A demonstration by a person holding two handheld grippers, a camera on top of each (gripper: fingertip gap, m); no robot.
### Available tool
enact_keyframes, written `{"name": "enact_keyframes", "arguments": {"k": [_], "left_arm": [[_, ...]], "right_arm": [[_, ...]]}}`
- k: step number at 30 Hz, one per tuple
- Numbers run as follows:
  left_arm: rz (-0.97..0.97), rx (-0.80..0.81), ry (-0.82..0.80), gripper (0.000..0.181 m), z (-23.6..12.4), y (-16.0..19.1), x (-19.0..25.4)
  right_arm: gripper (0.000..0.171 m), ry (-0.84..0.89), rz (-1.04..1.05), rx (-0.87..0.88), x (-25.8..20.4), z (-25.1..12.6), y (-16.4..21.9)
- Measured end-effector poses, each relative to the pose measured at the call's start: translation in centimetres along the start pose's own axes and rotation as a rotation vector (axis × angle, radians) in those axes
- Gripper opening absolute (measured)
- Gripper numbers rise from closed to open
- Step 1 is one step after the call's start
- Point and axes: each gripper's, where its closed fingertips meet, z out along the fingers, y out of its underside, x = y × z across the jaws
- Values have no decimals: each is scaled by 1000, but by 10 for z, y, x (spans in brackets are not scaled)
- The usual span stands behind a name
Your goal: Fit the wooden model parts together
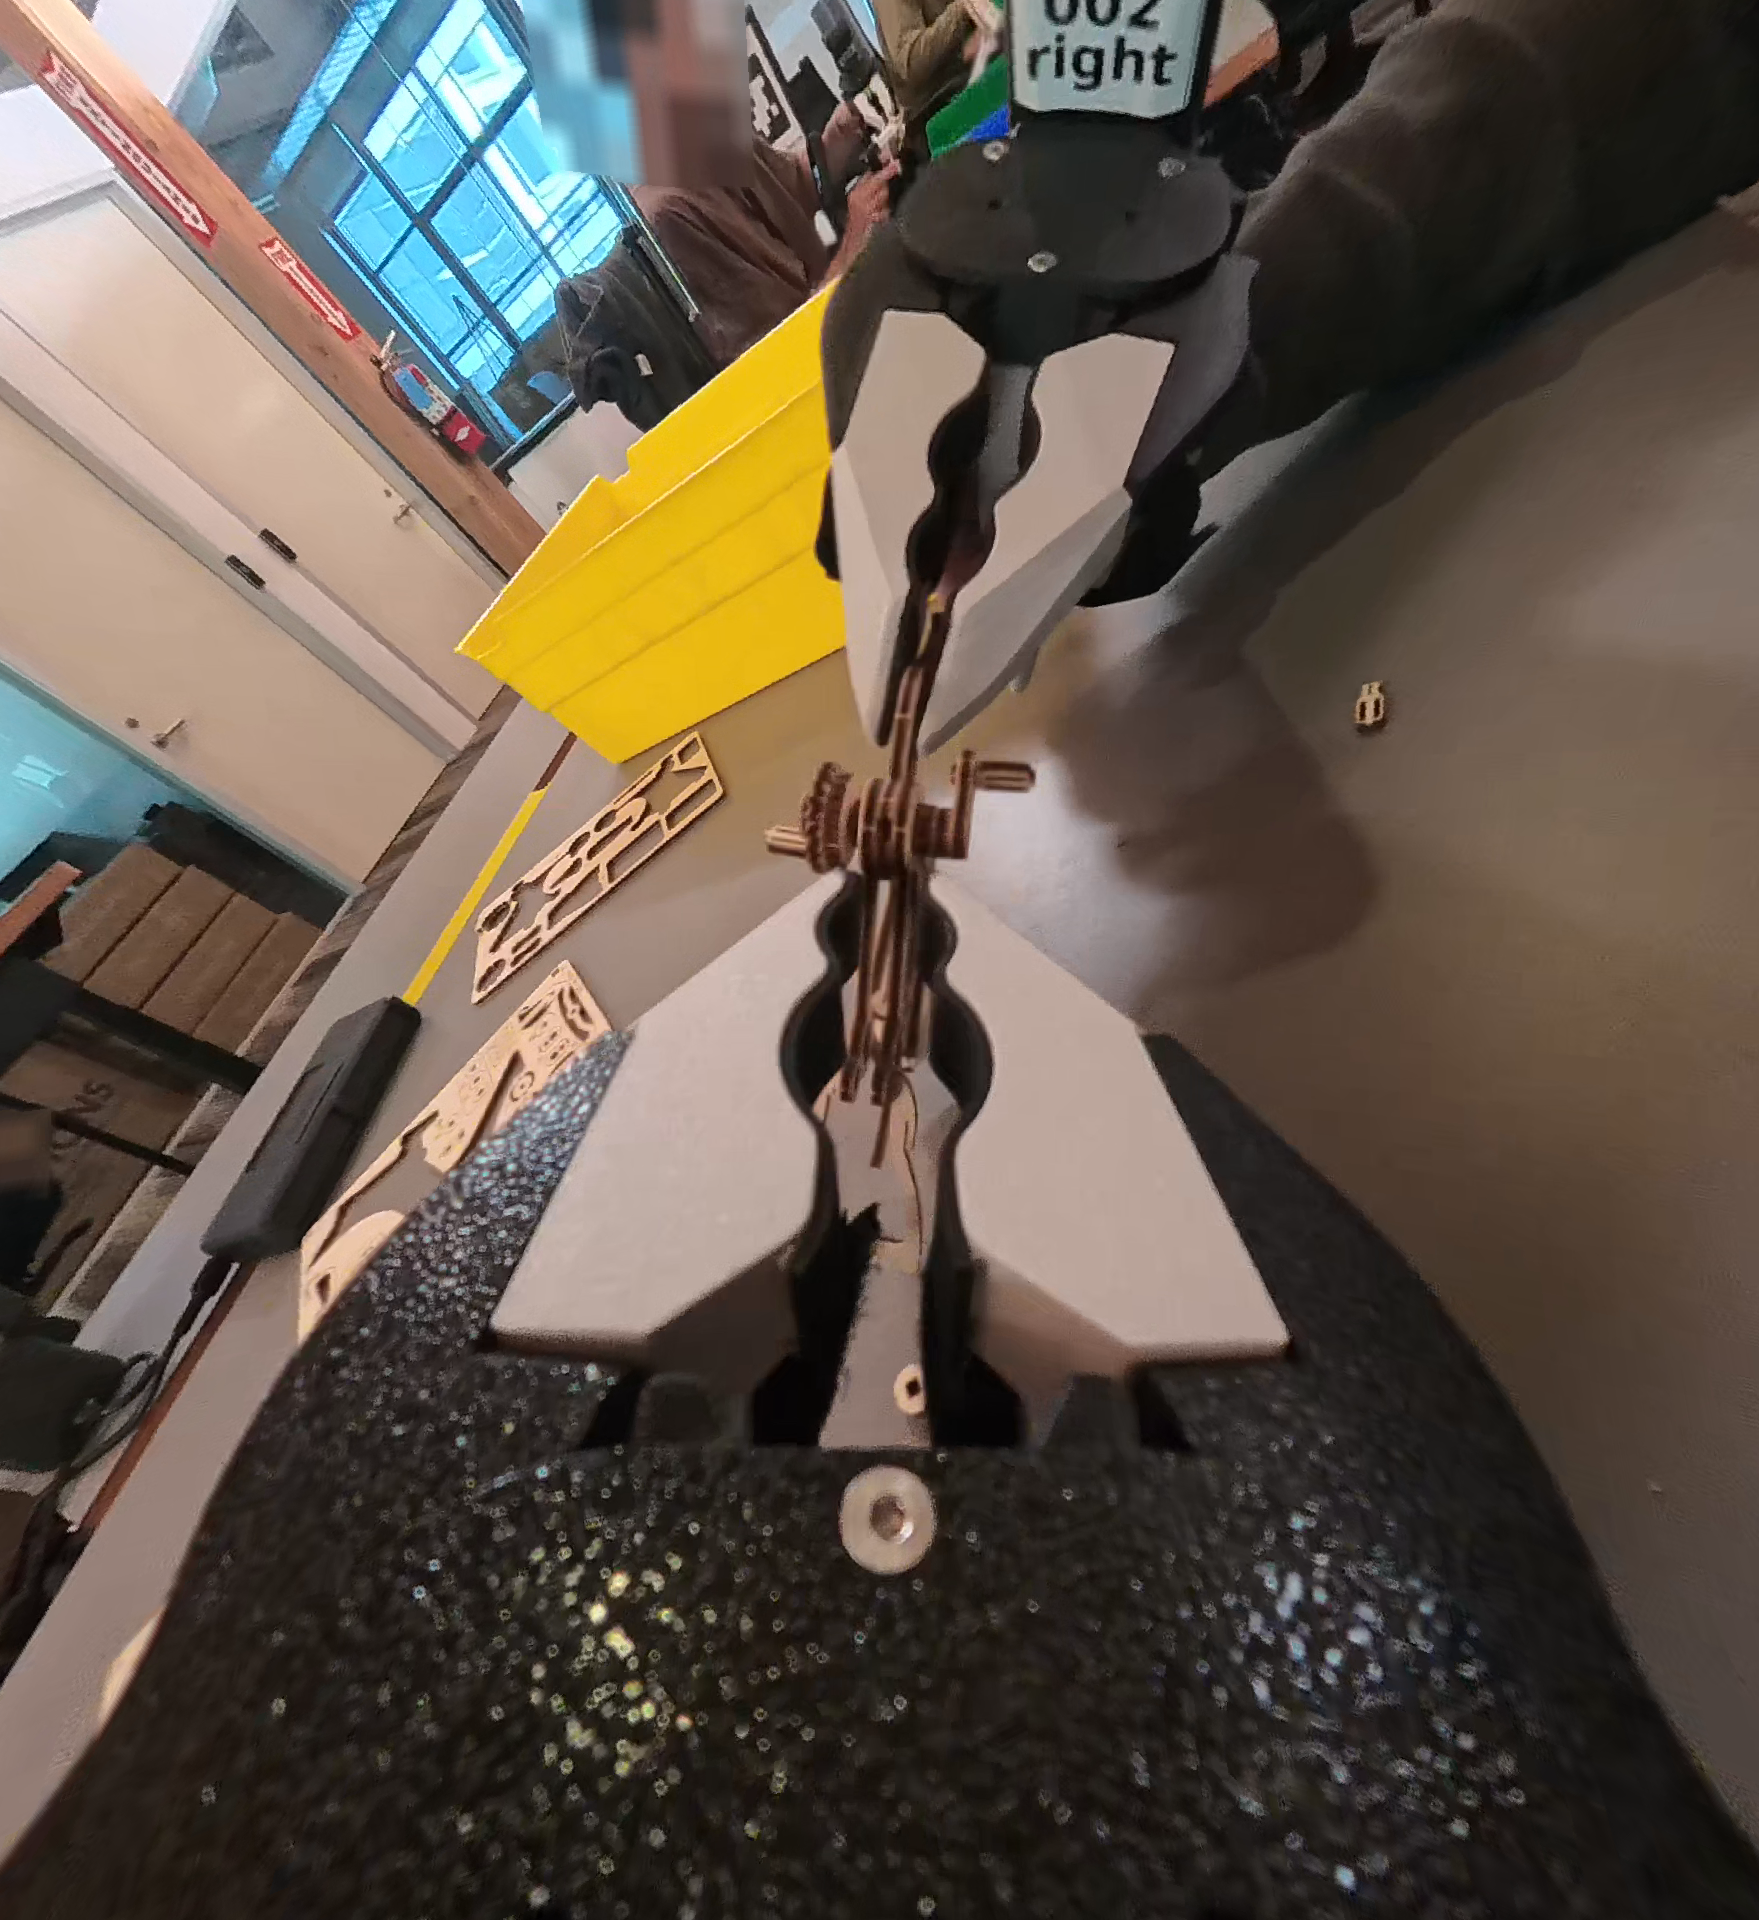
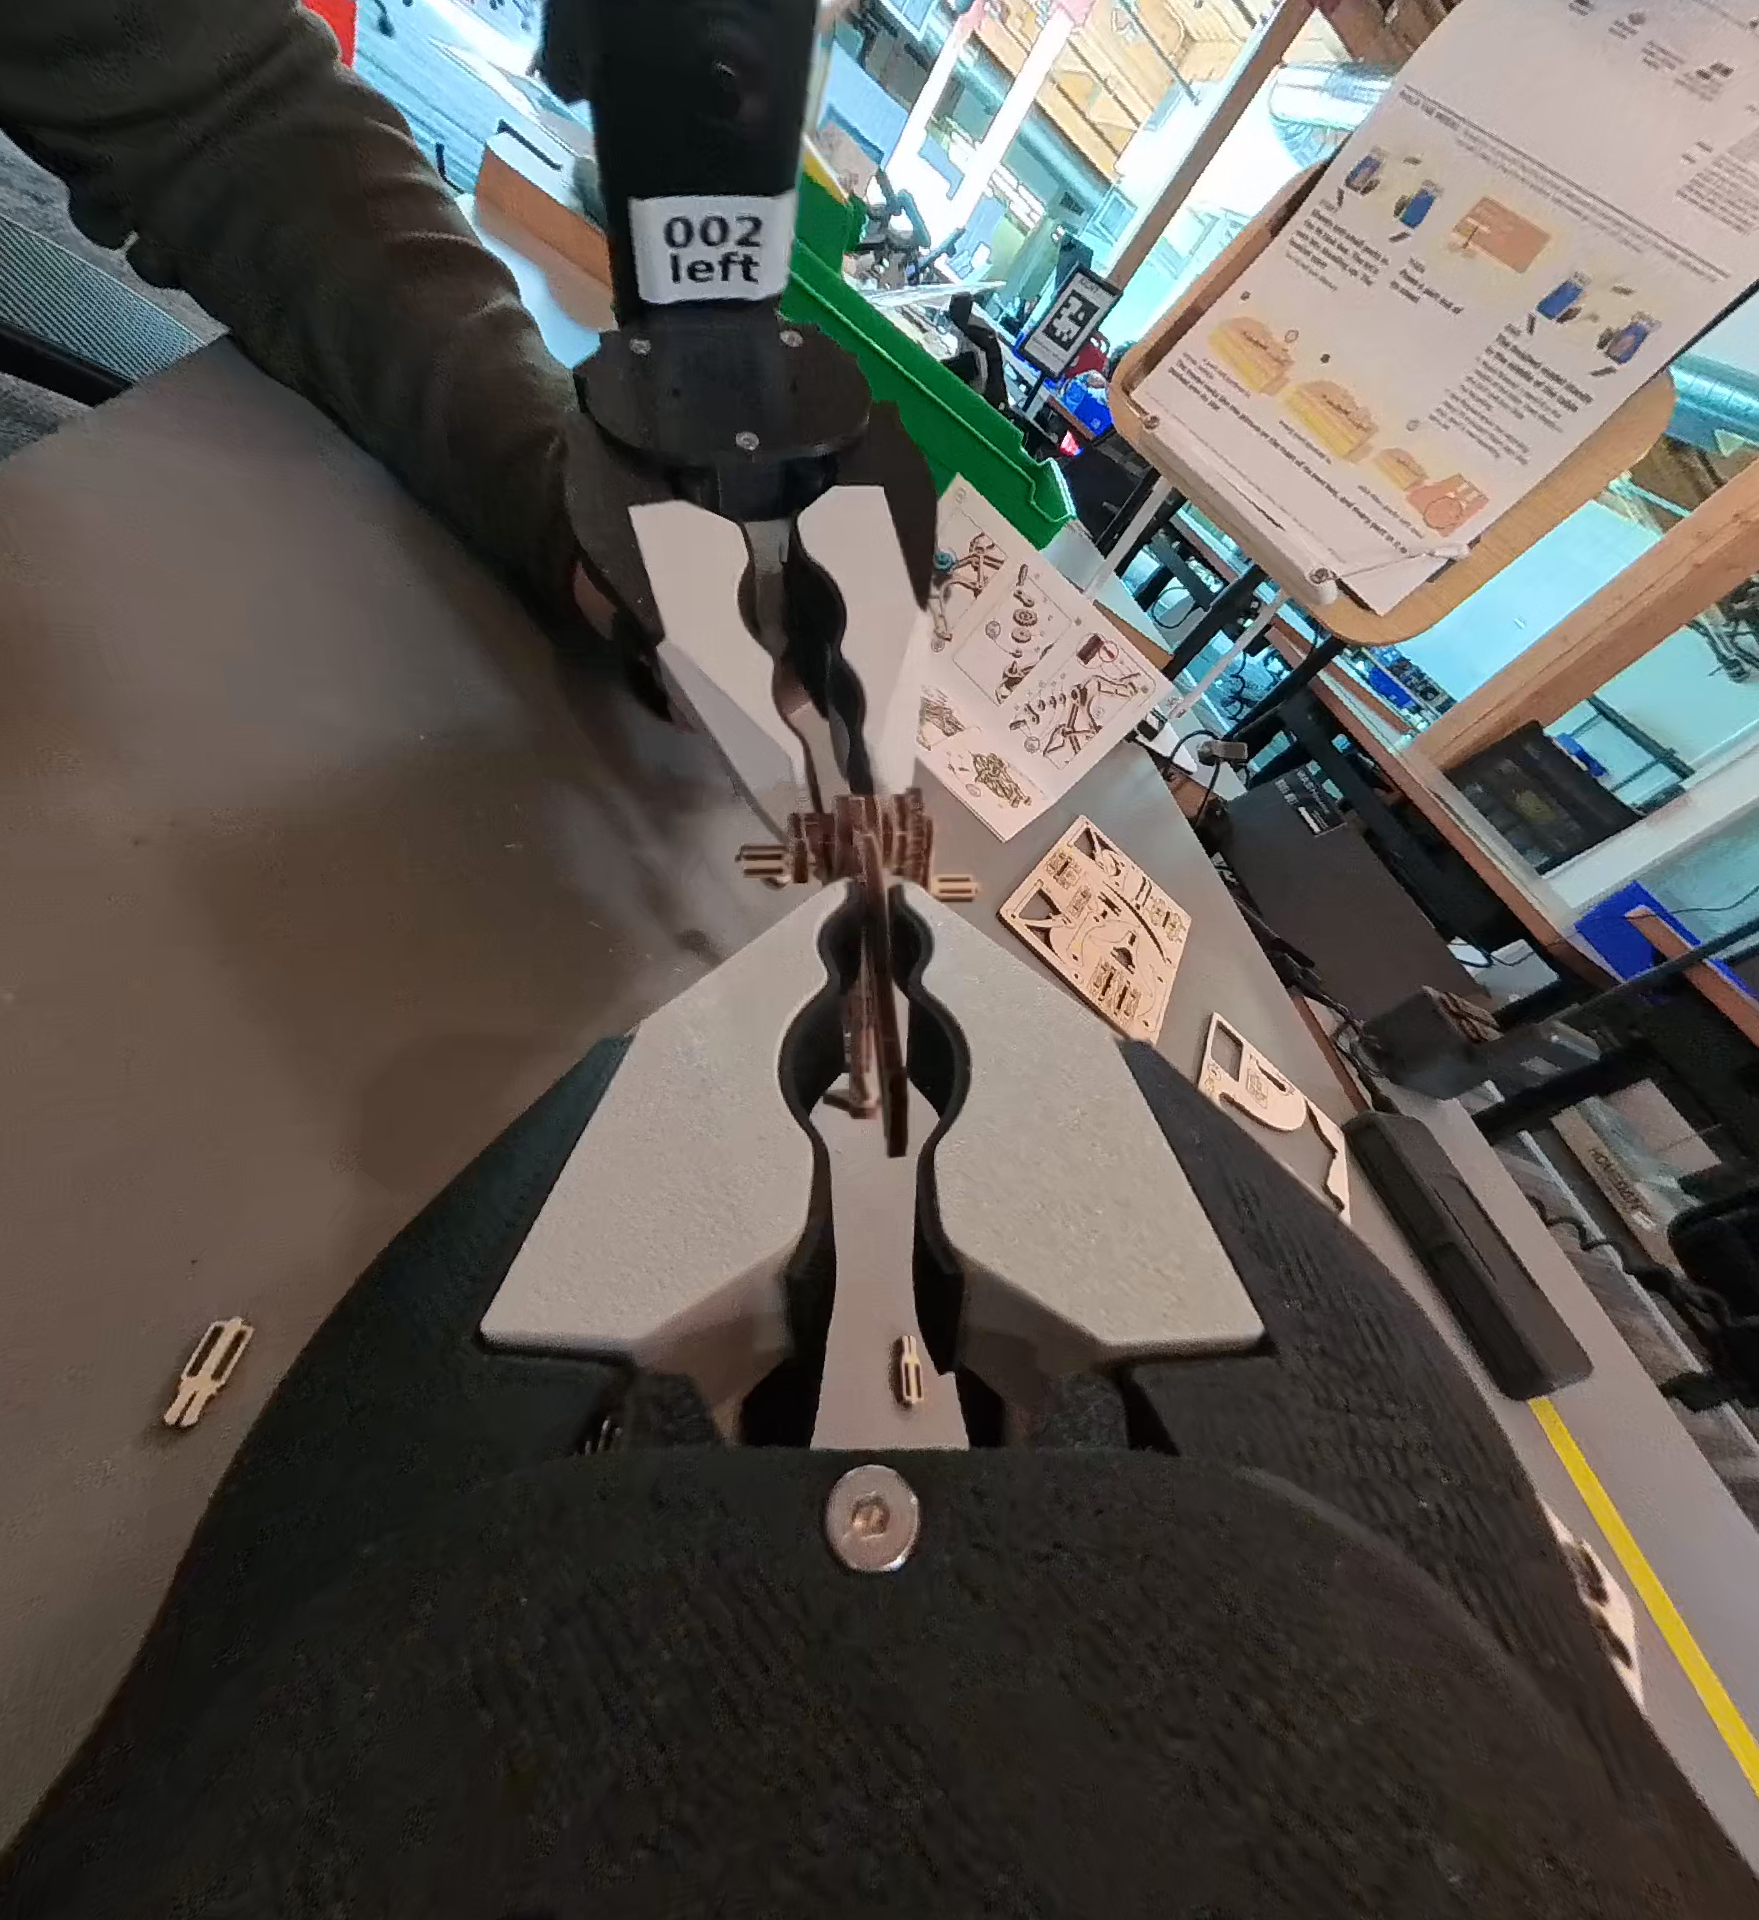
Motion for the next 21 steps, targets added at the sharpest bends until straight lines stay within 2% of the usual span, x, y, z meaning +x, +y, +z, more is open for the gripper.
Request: {"name": "enact_keyframes", "arguments": {"k": [9, 13, 21], "left_arm": [[33, -32, -5, 6, 3, 2, 2], [26, -33, 5, 6, 5, 5, 4], [-81, 4, -1, 34, 6, 3, 0]], "right_arm": [[11, 8, -4, -22, 2, 1, 2], [1, -4, -50, -37, -4, 3, 2], [0, 34, -36, 6, 3, 0, -3]]}}
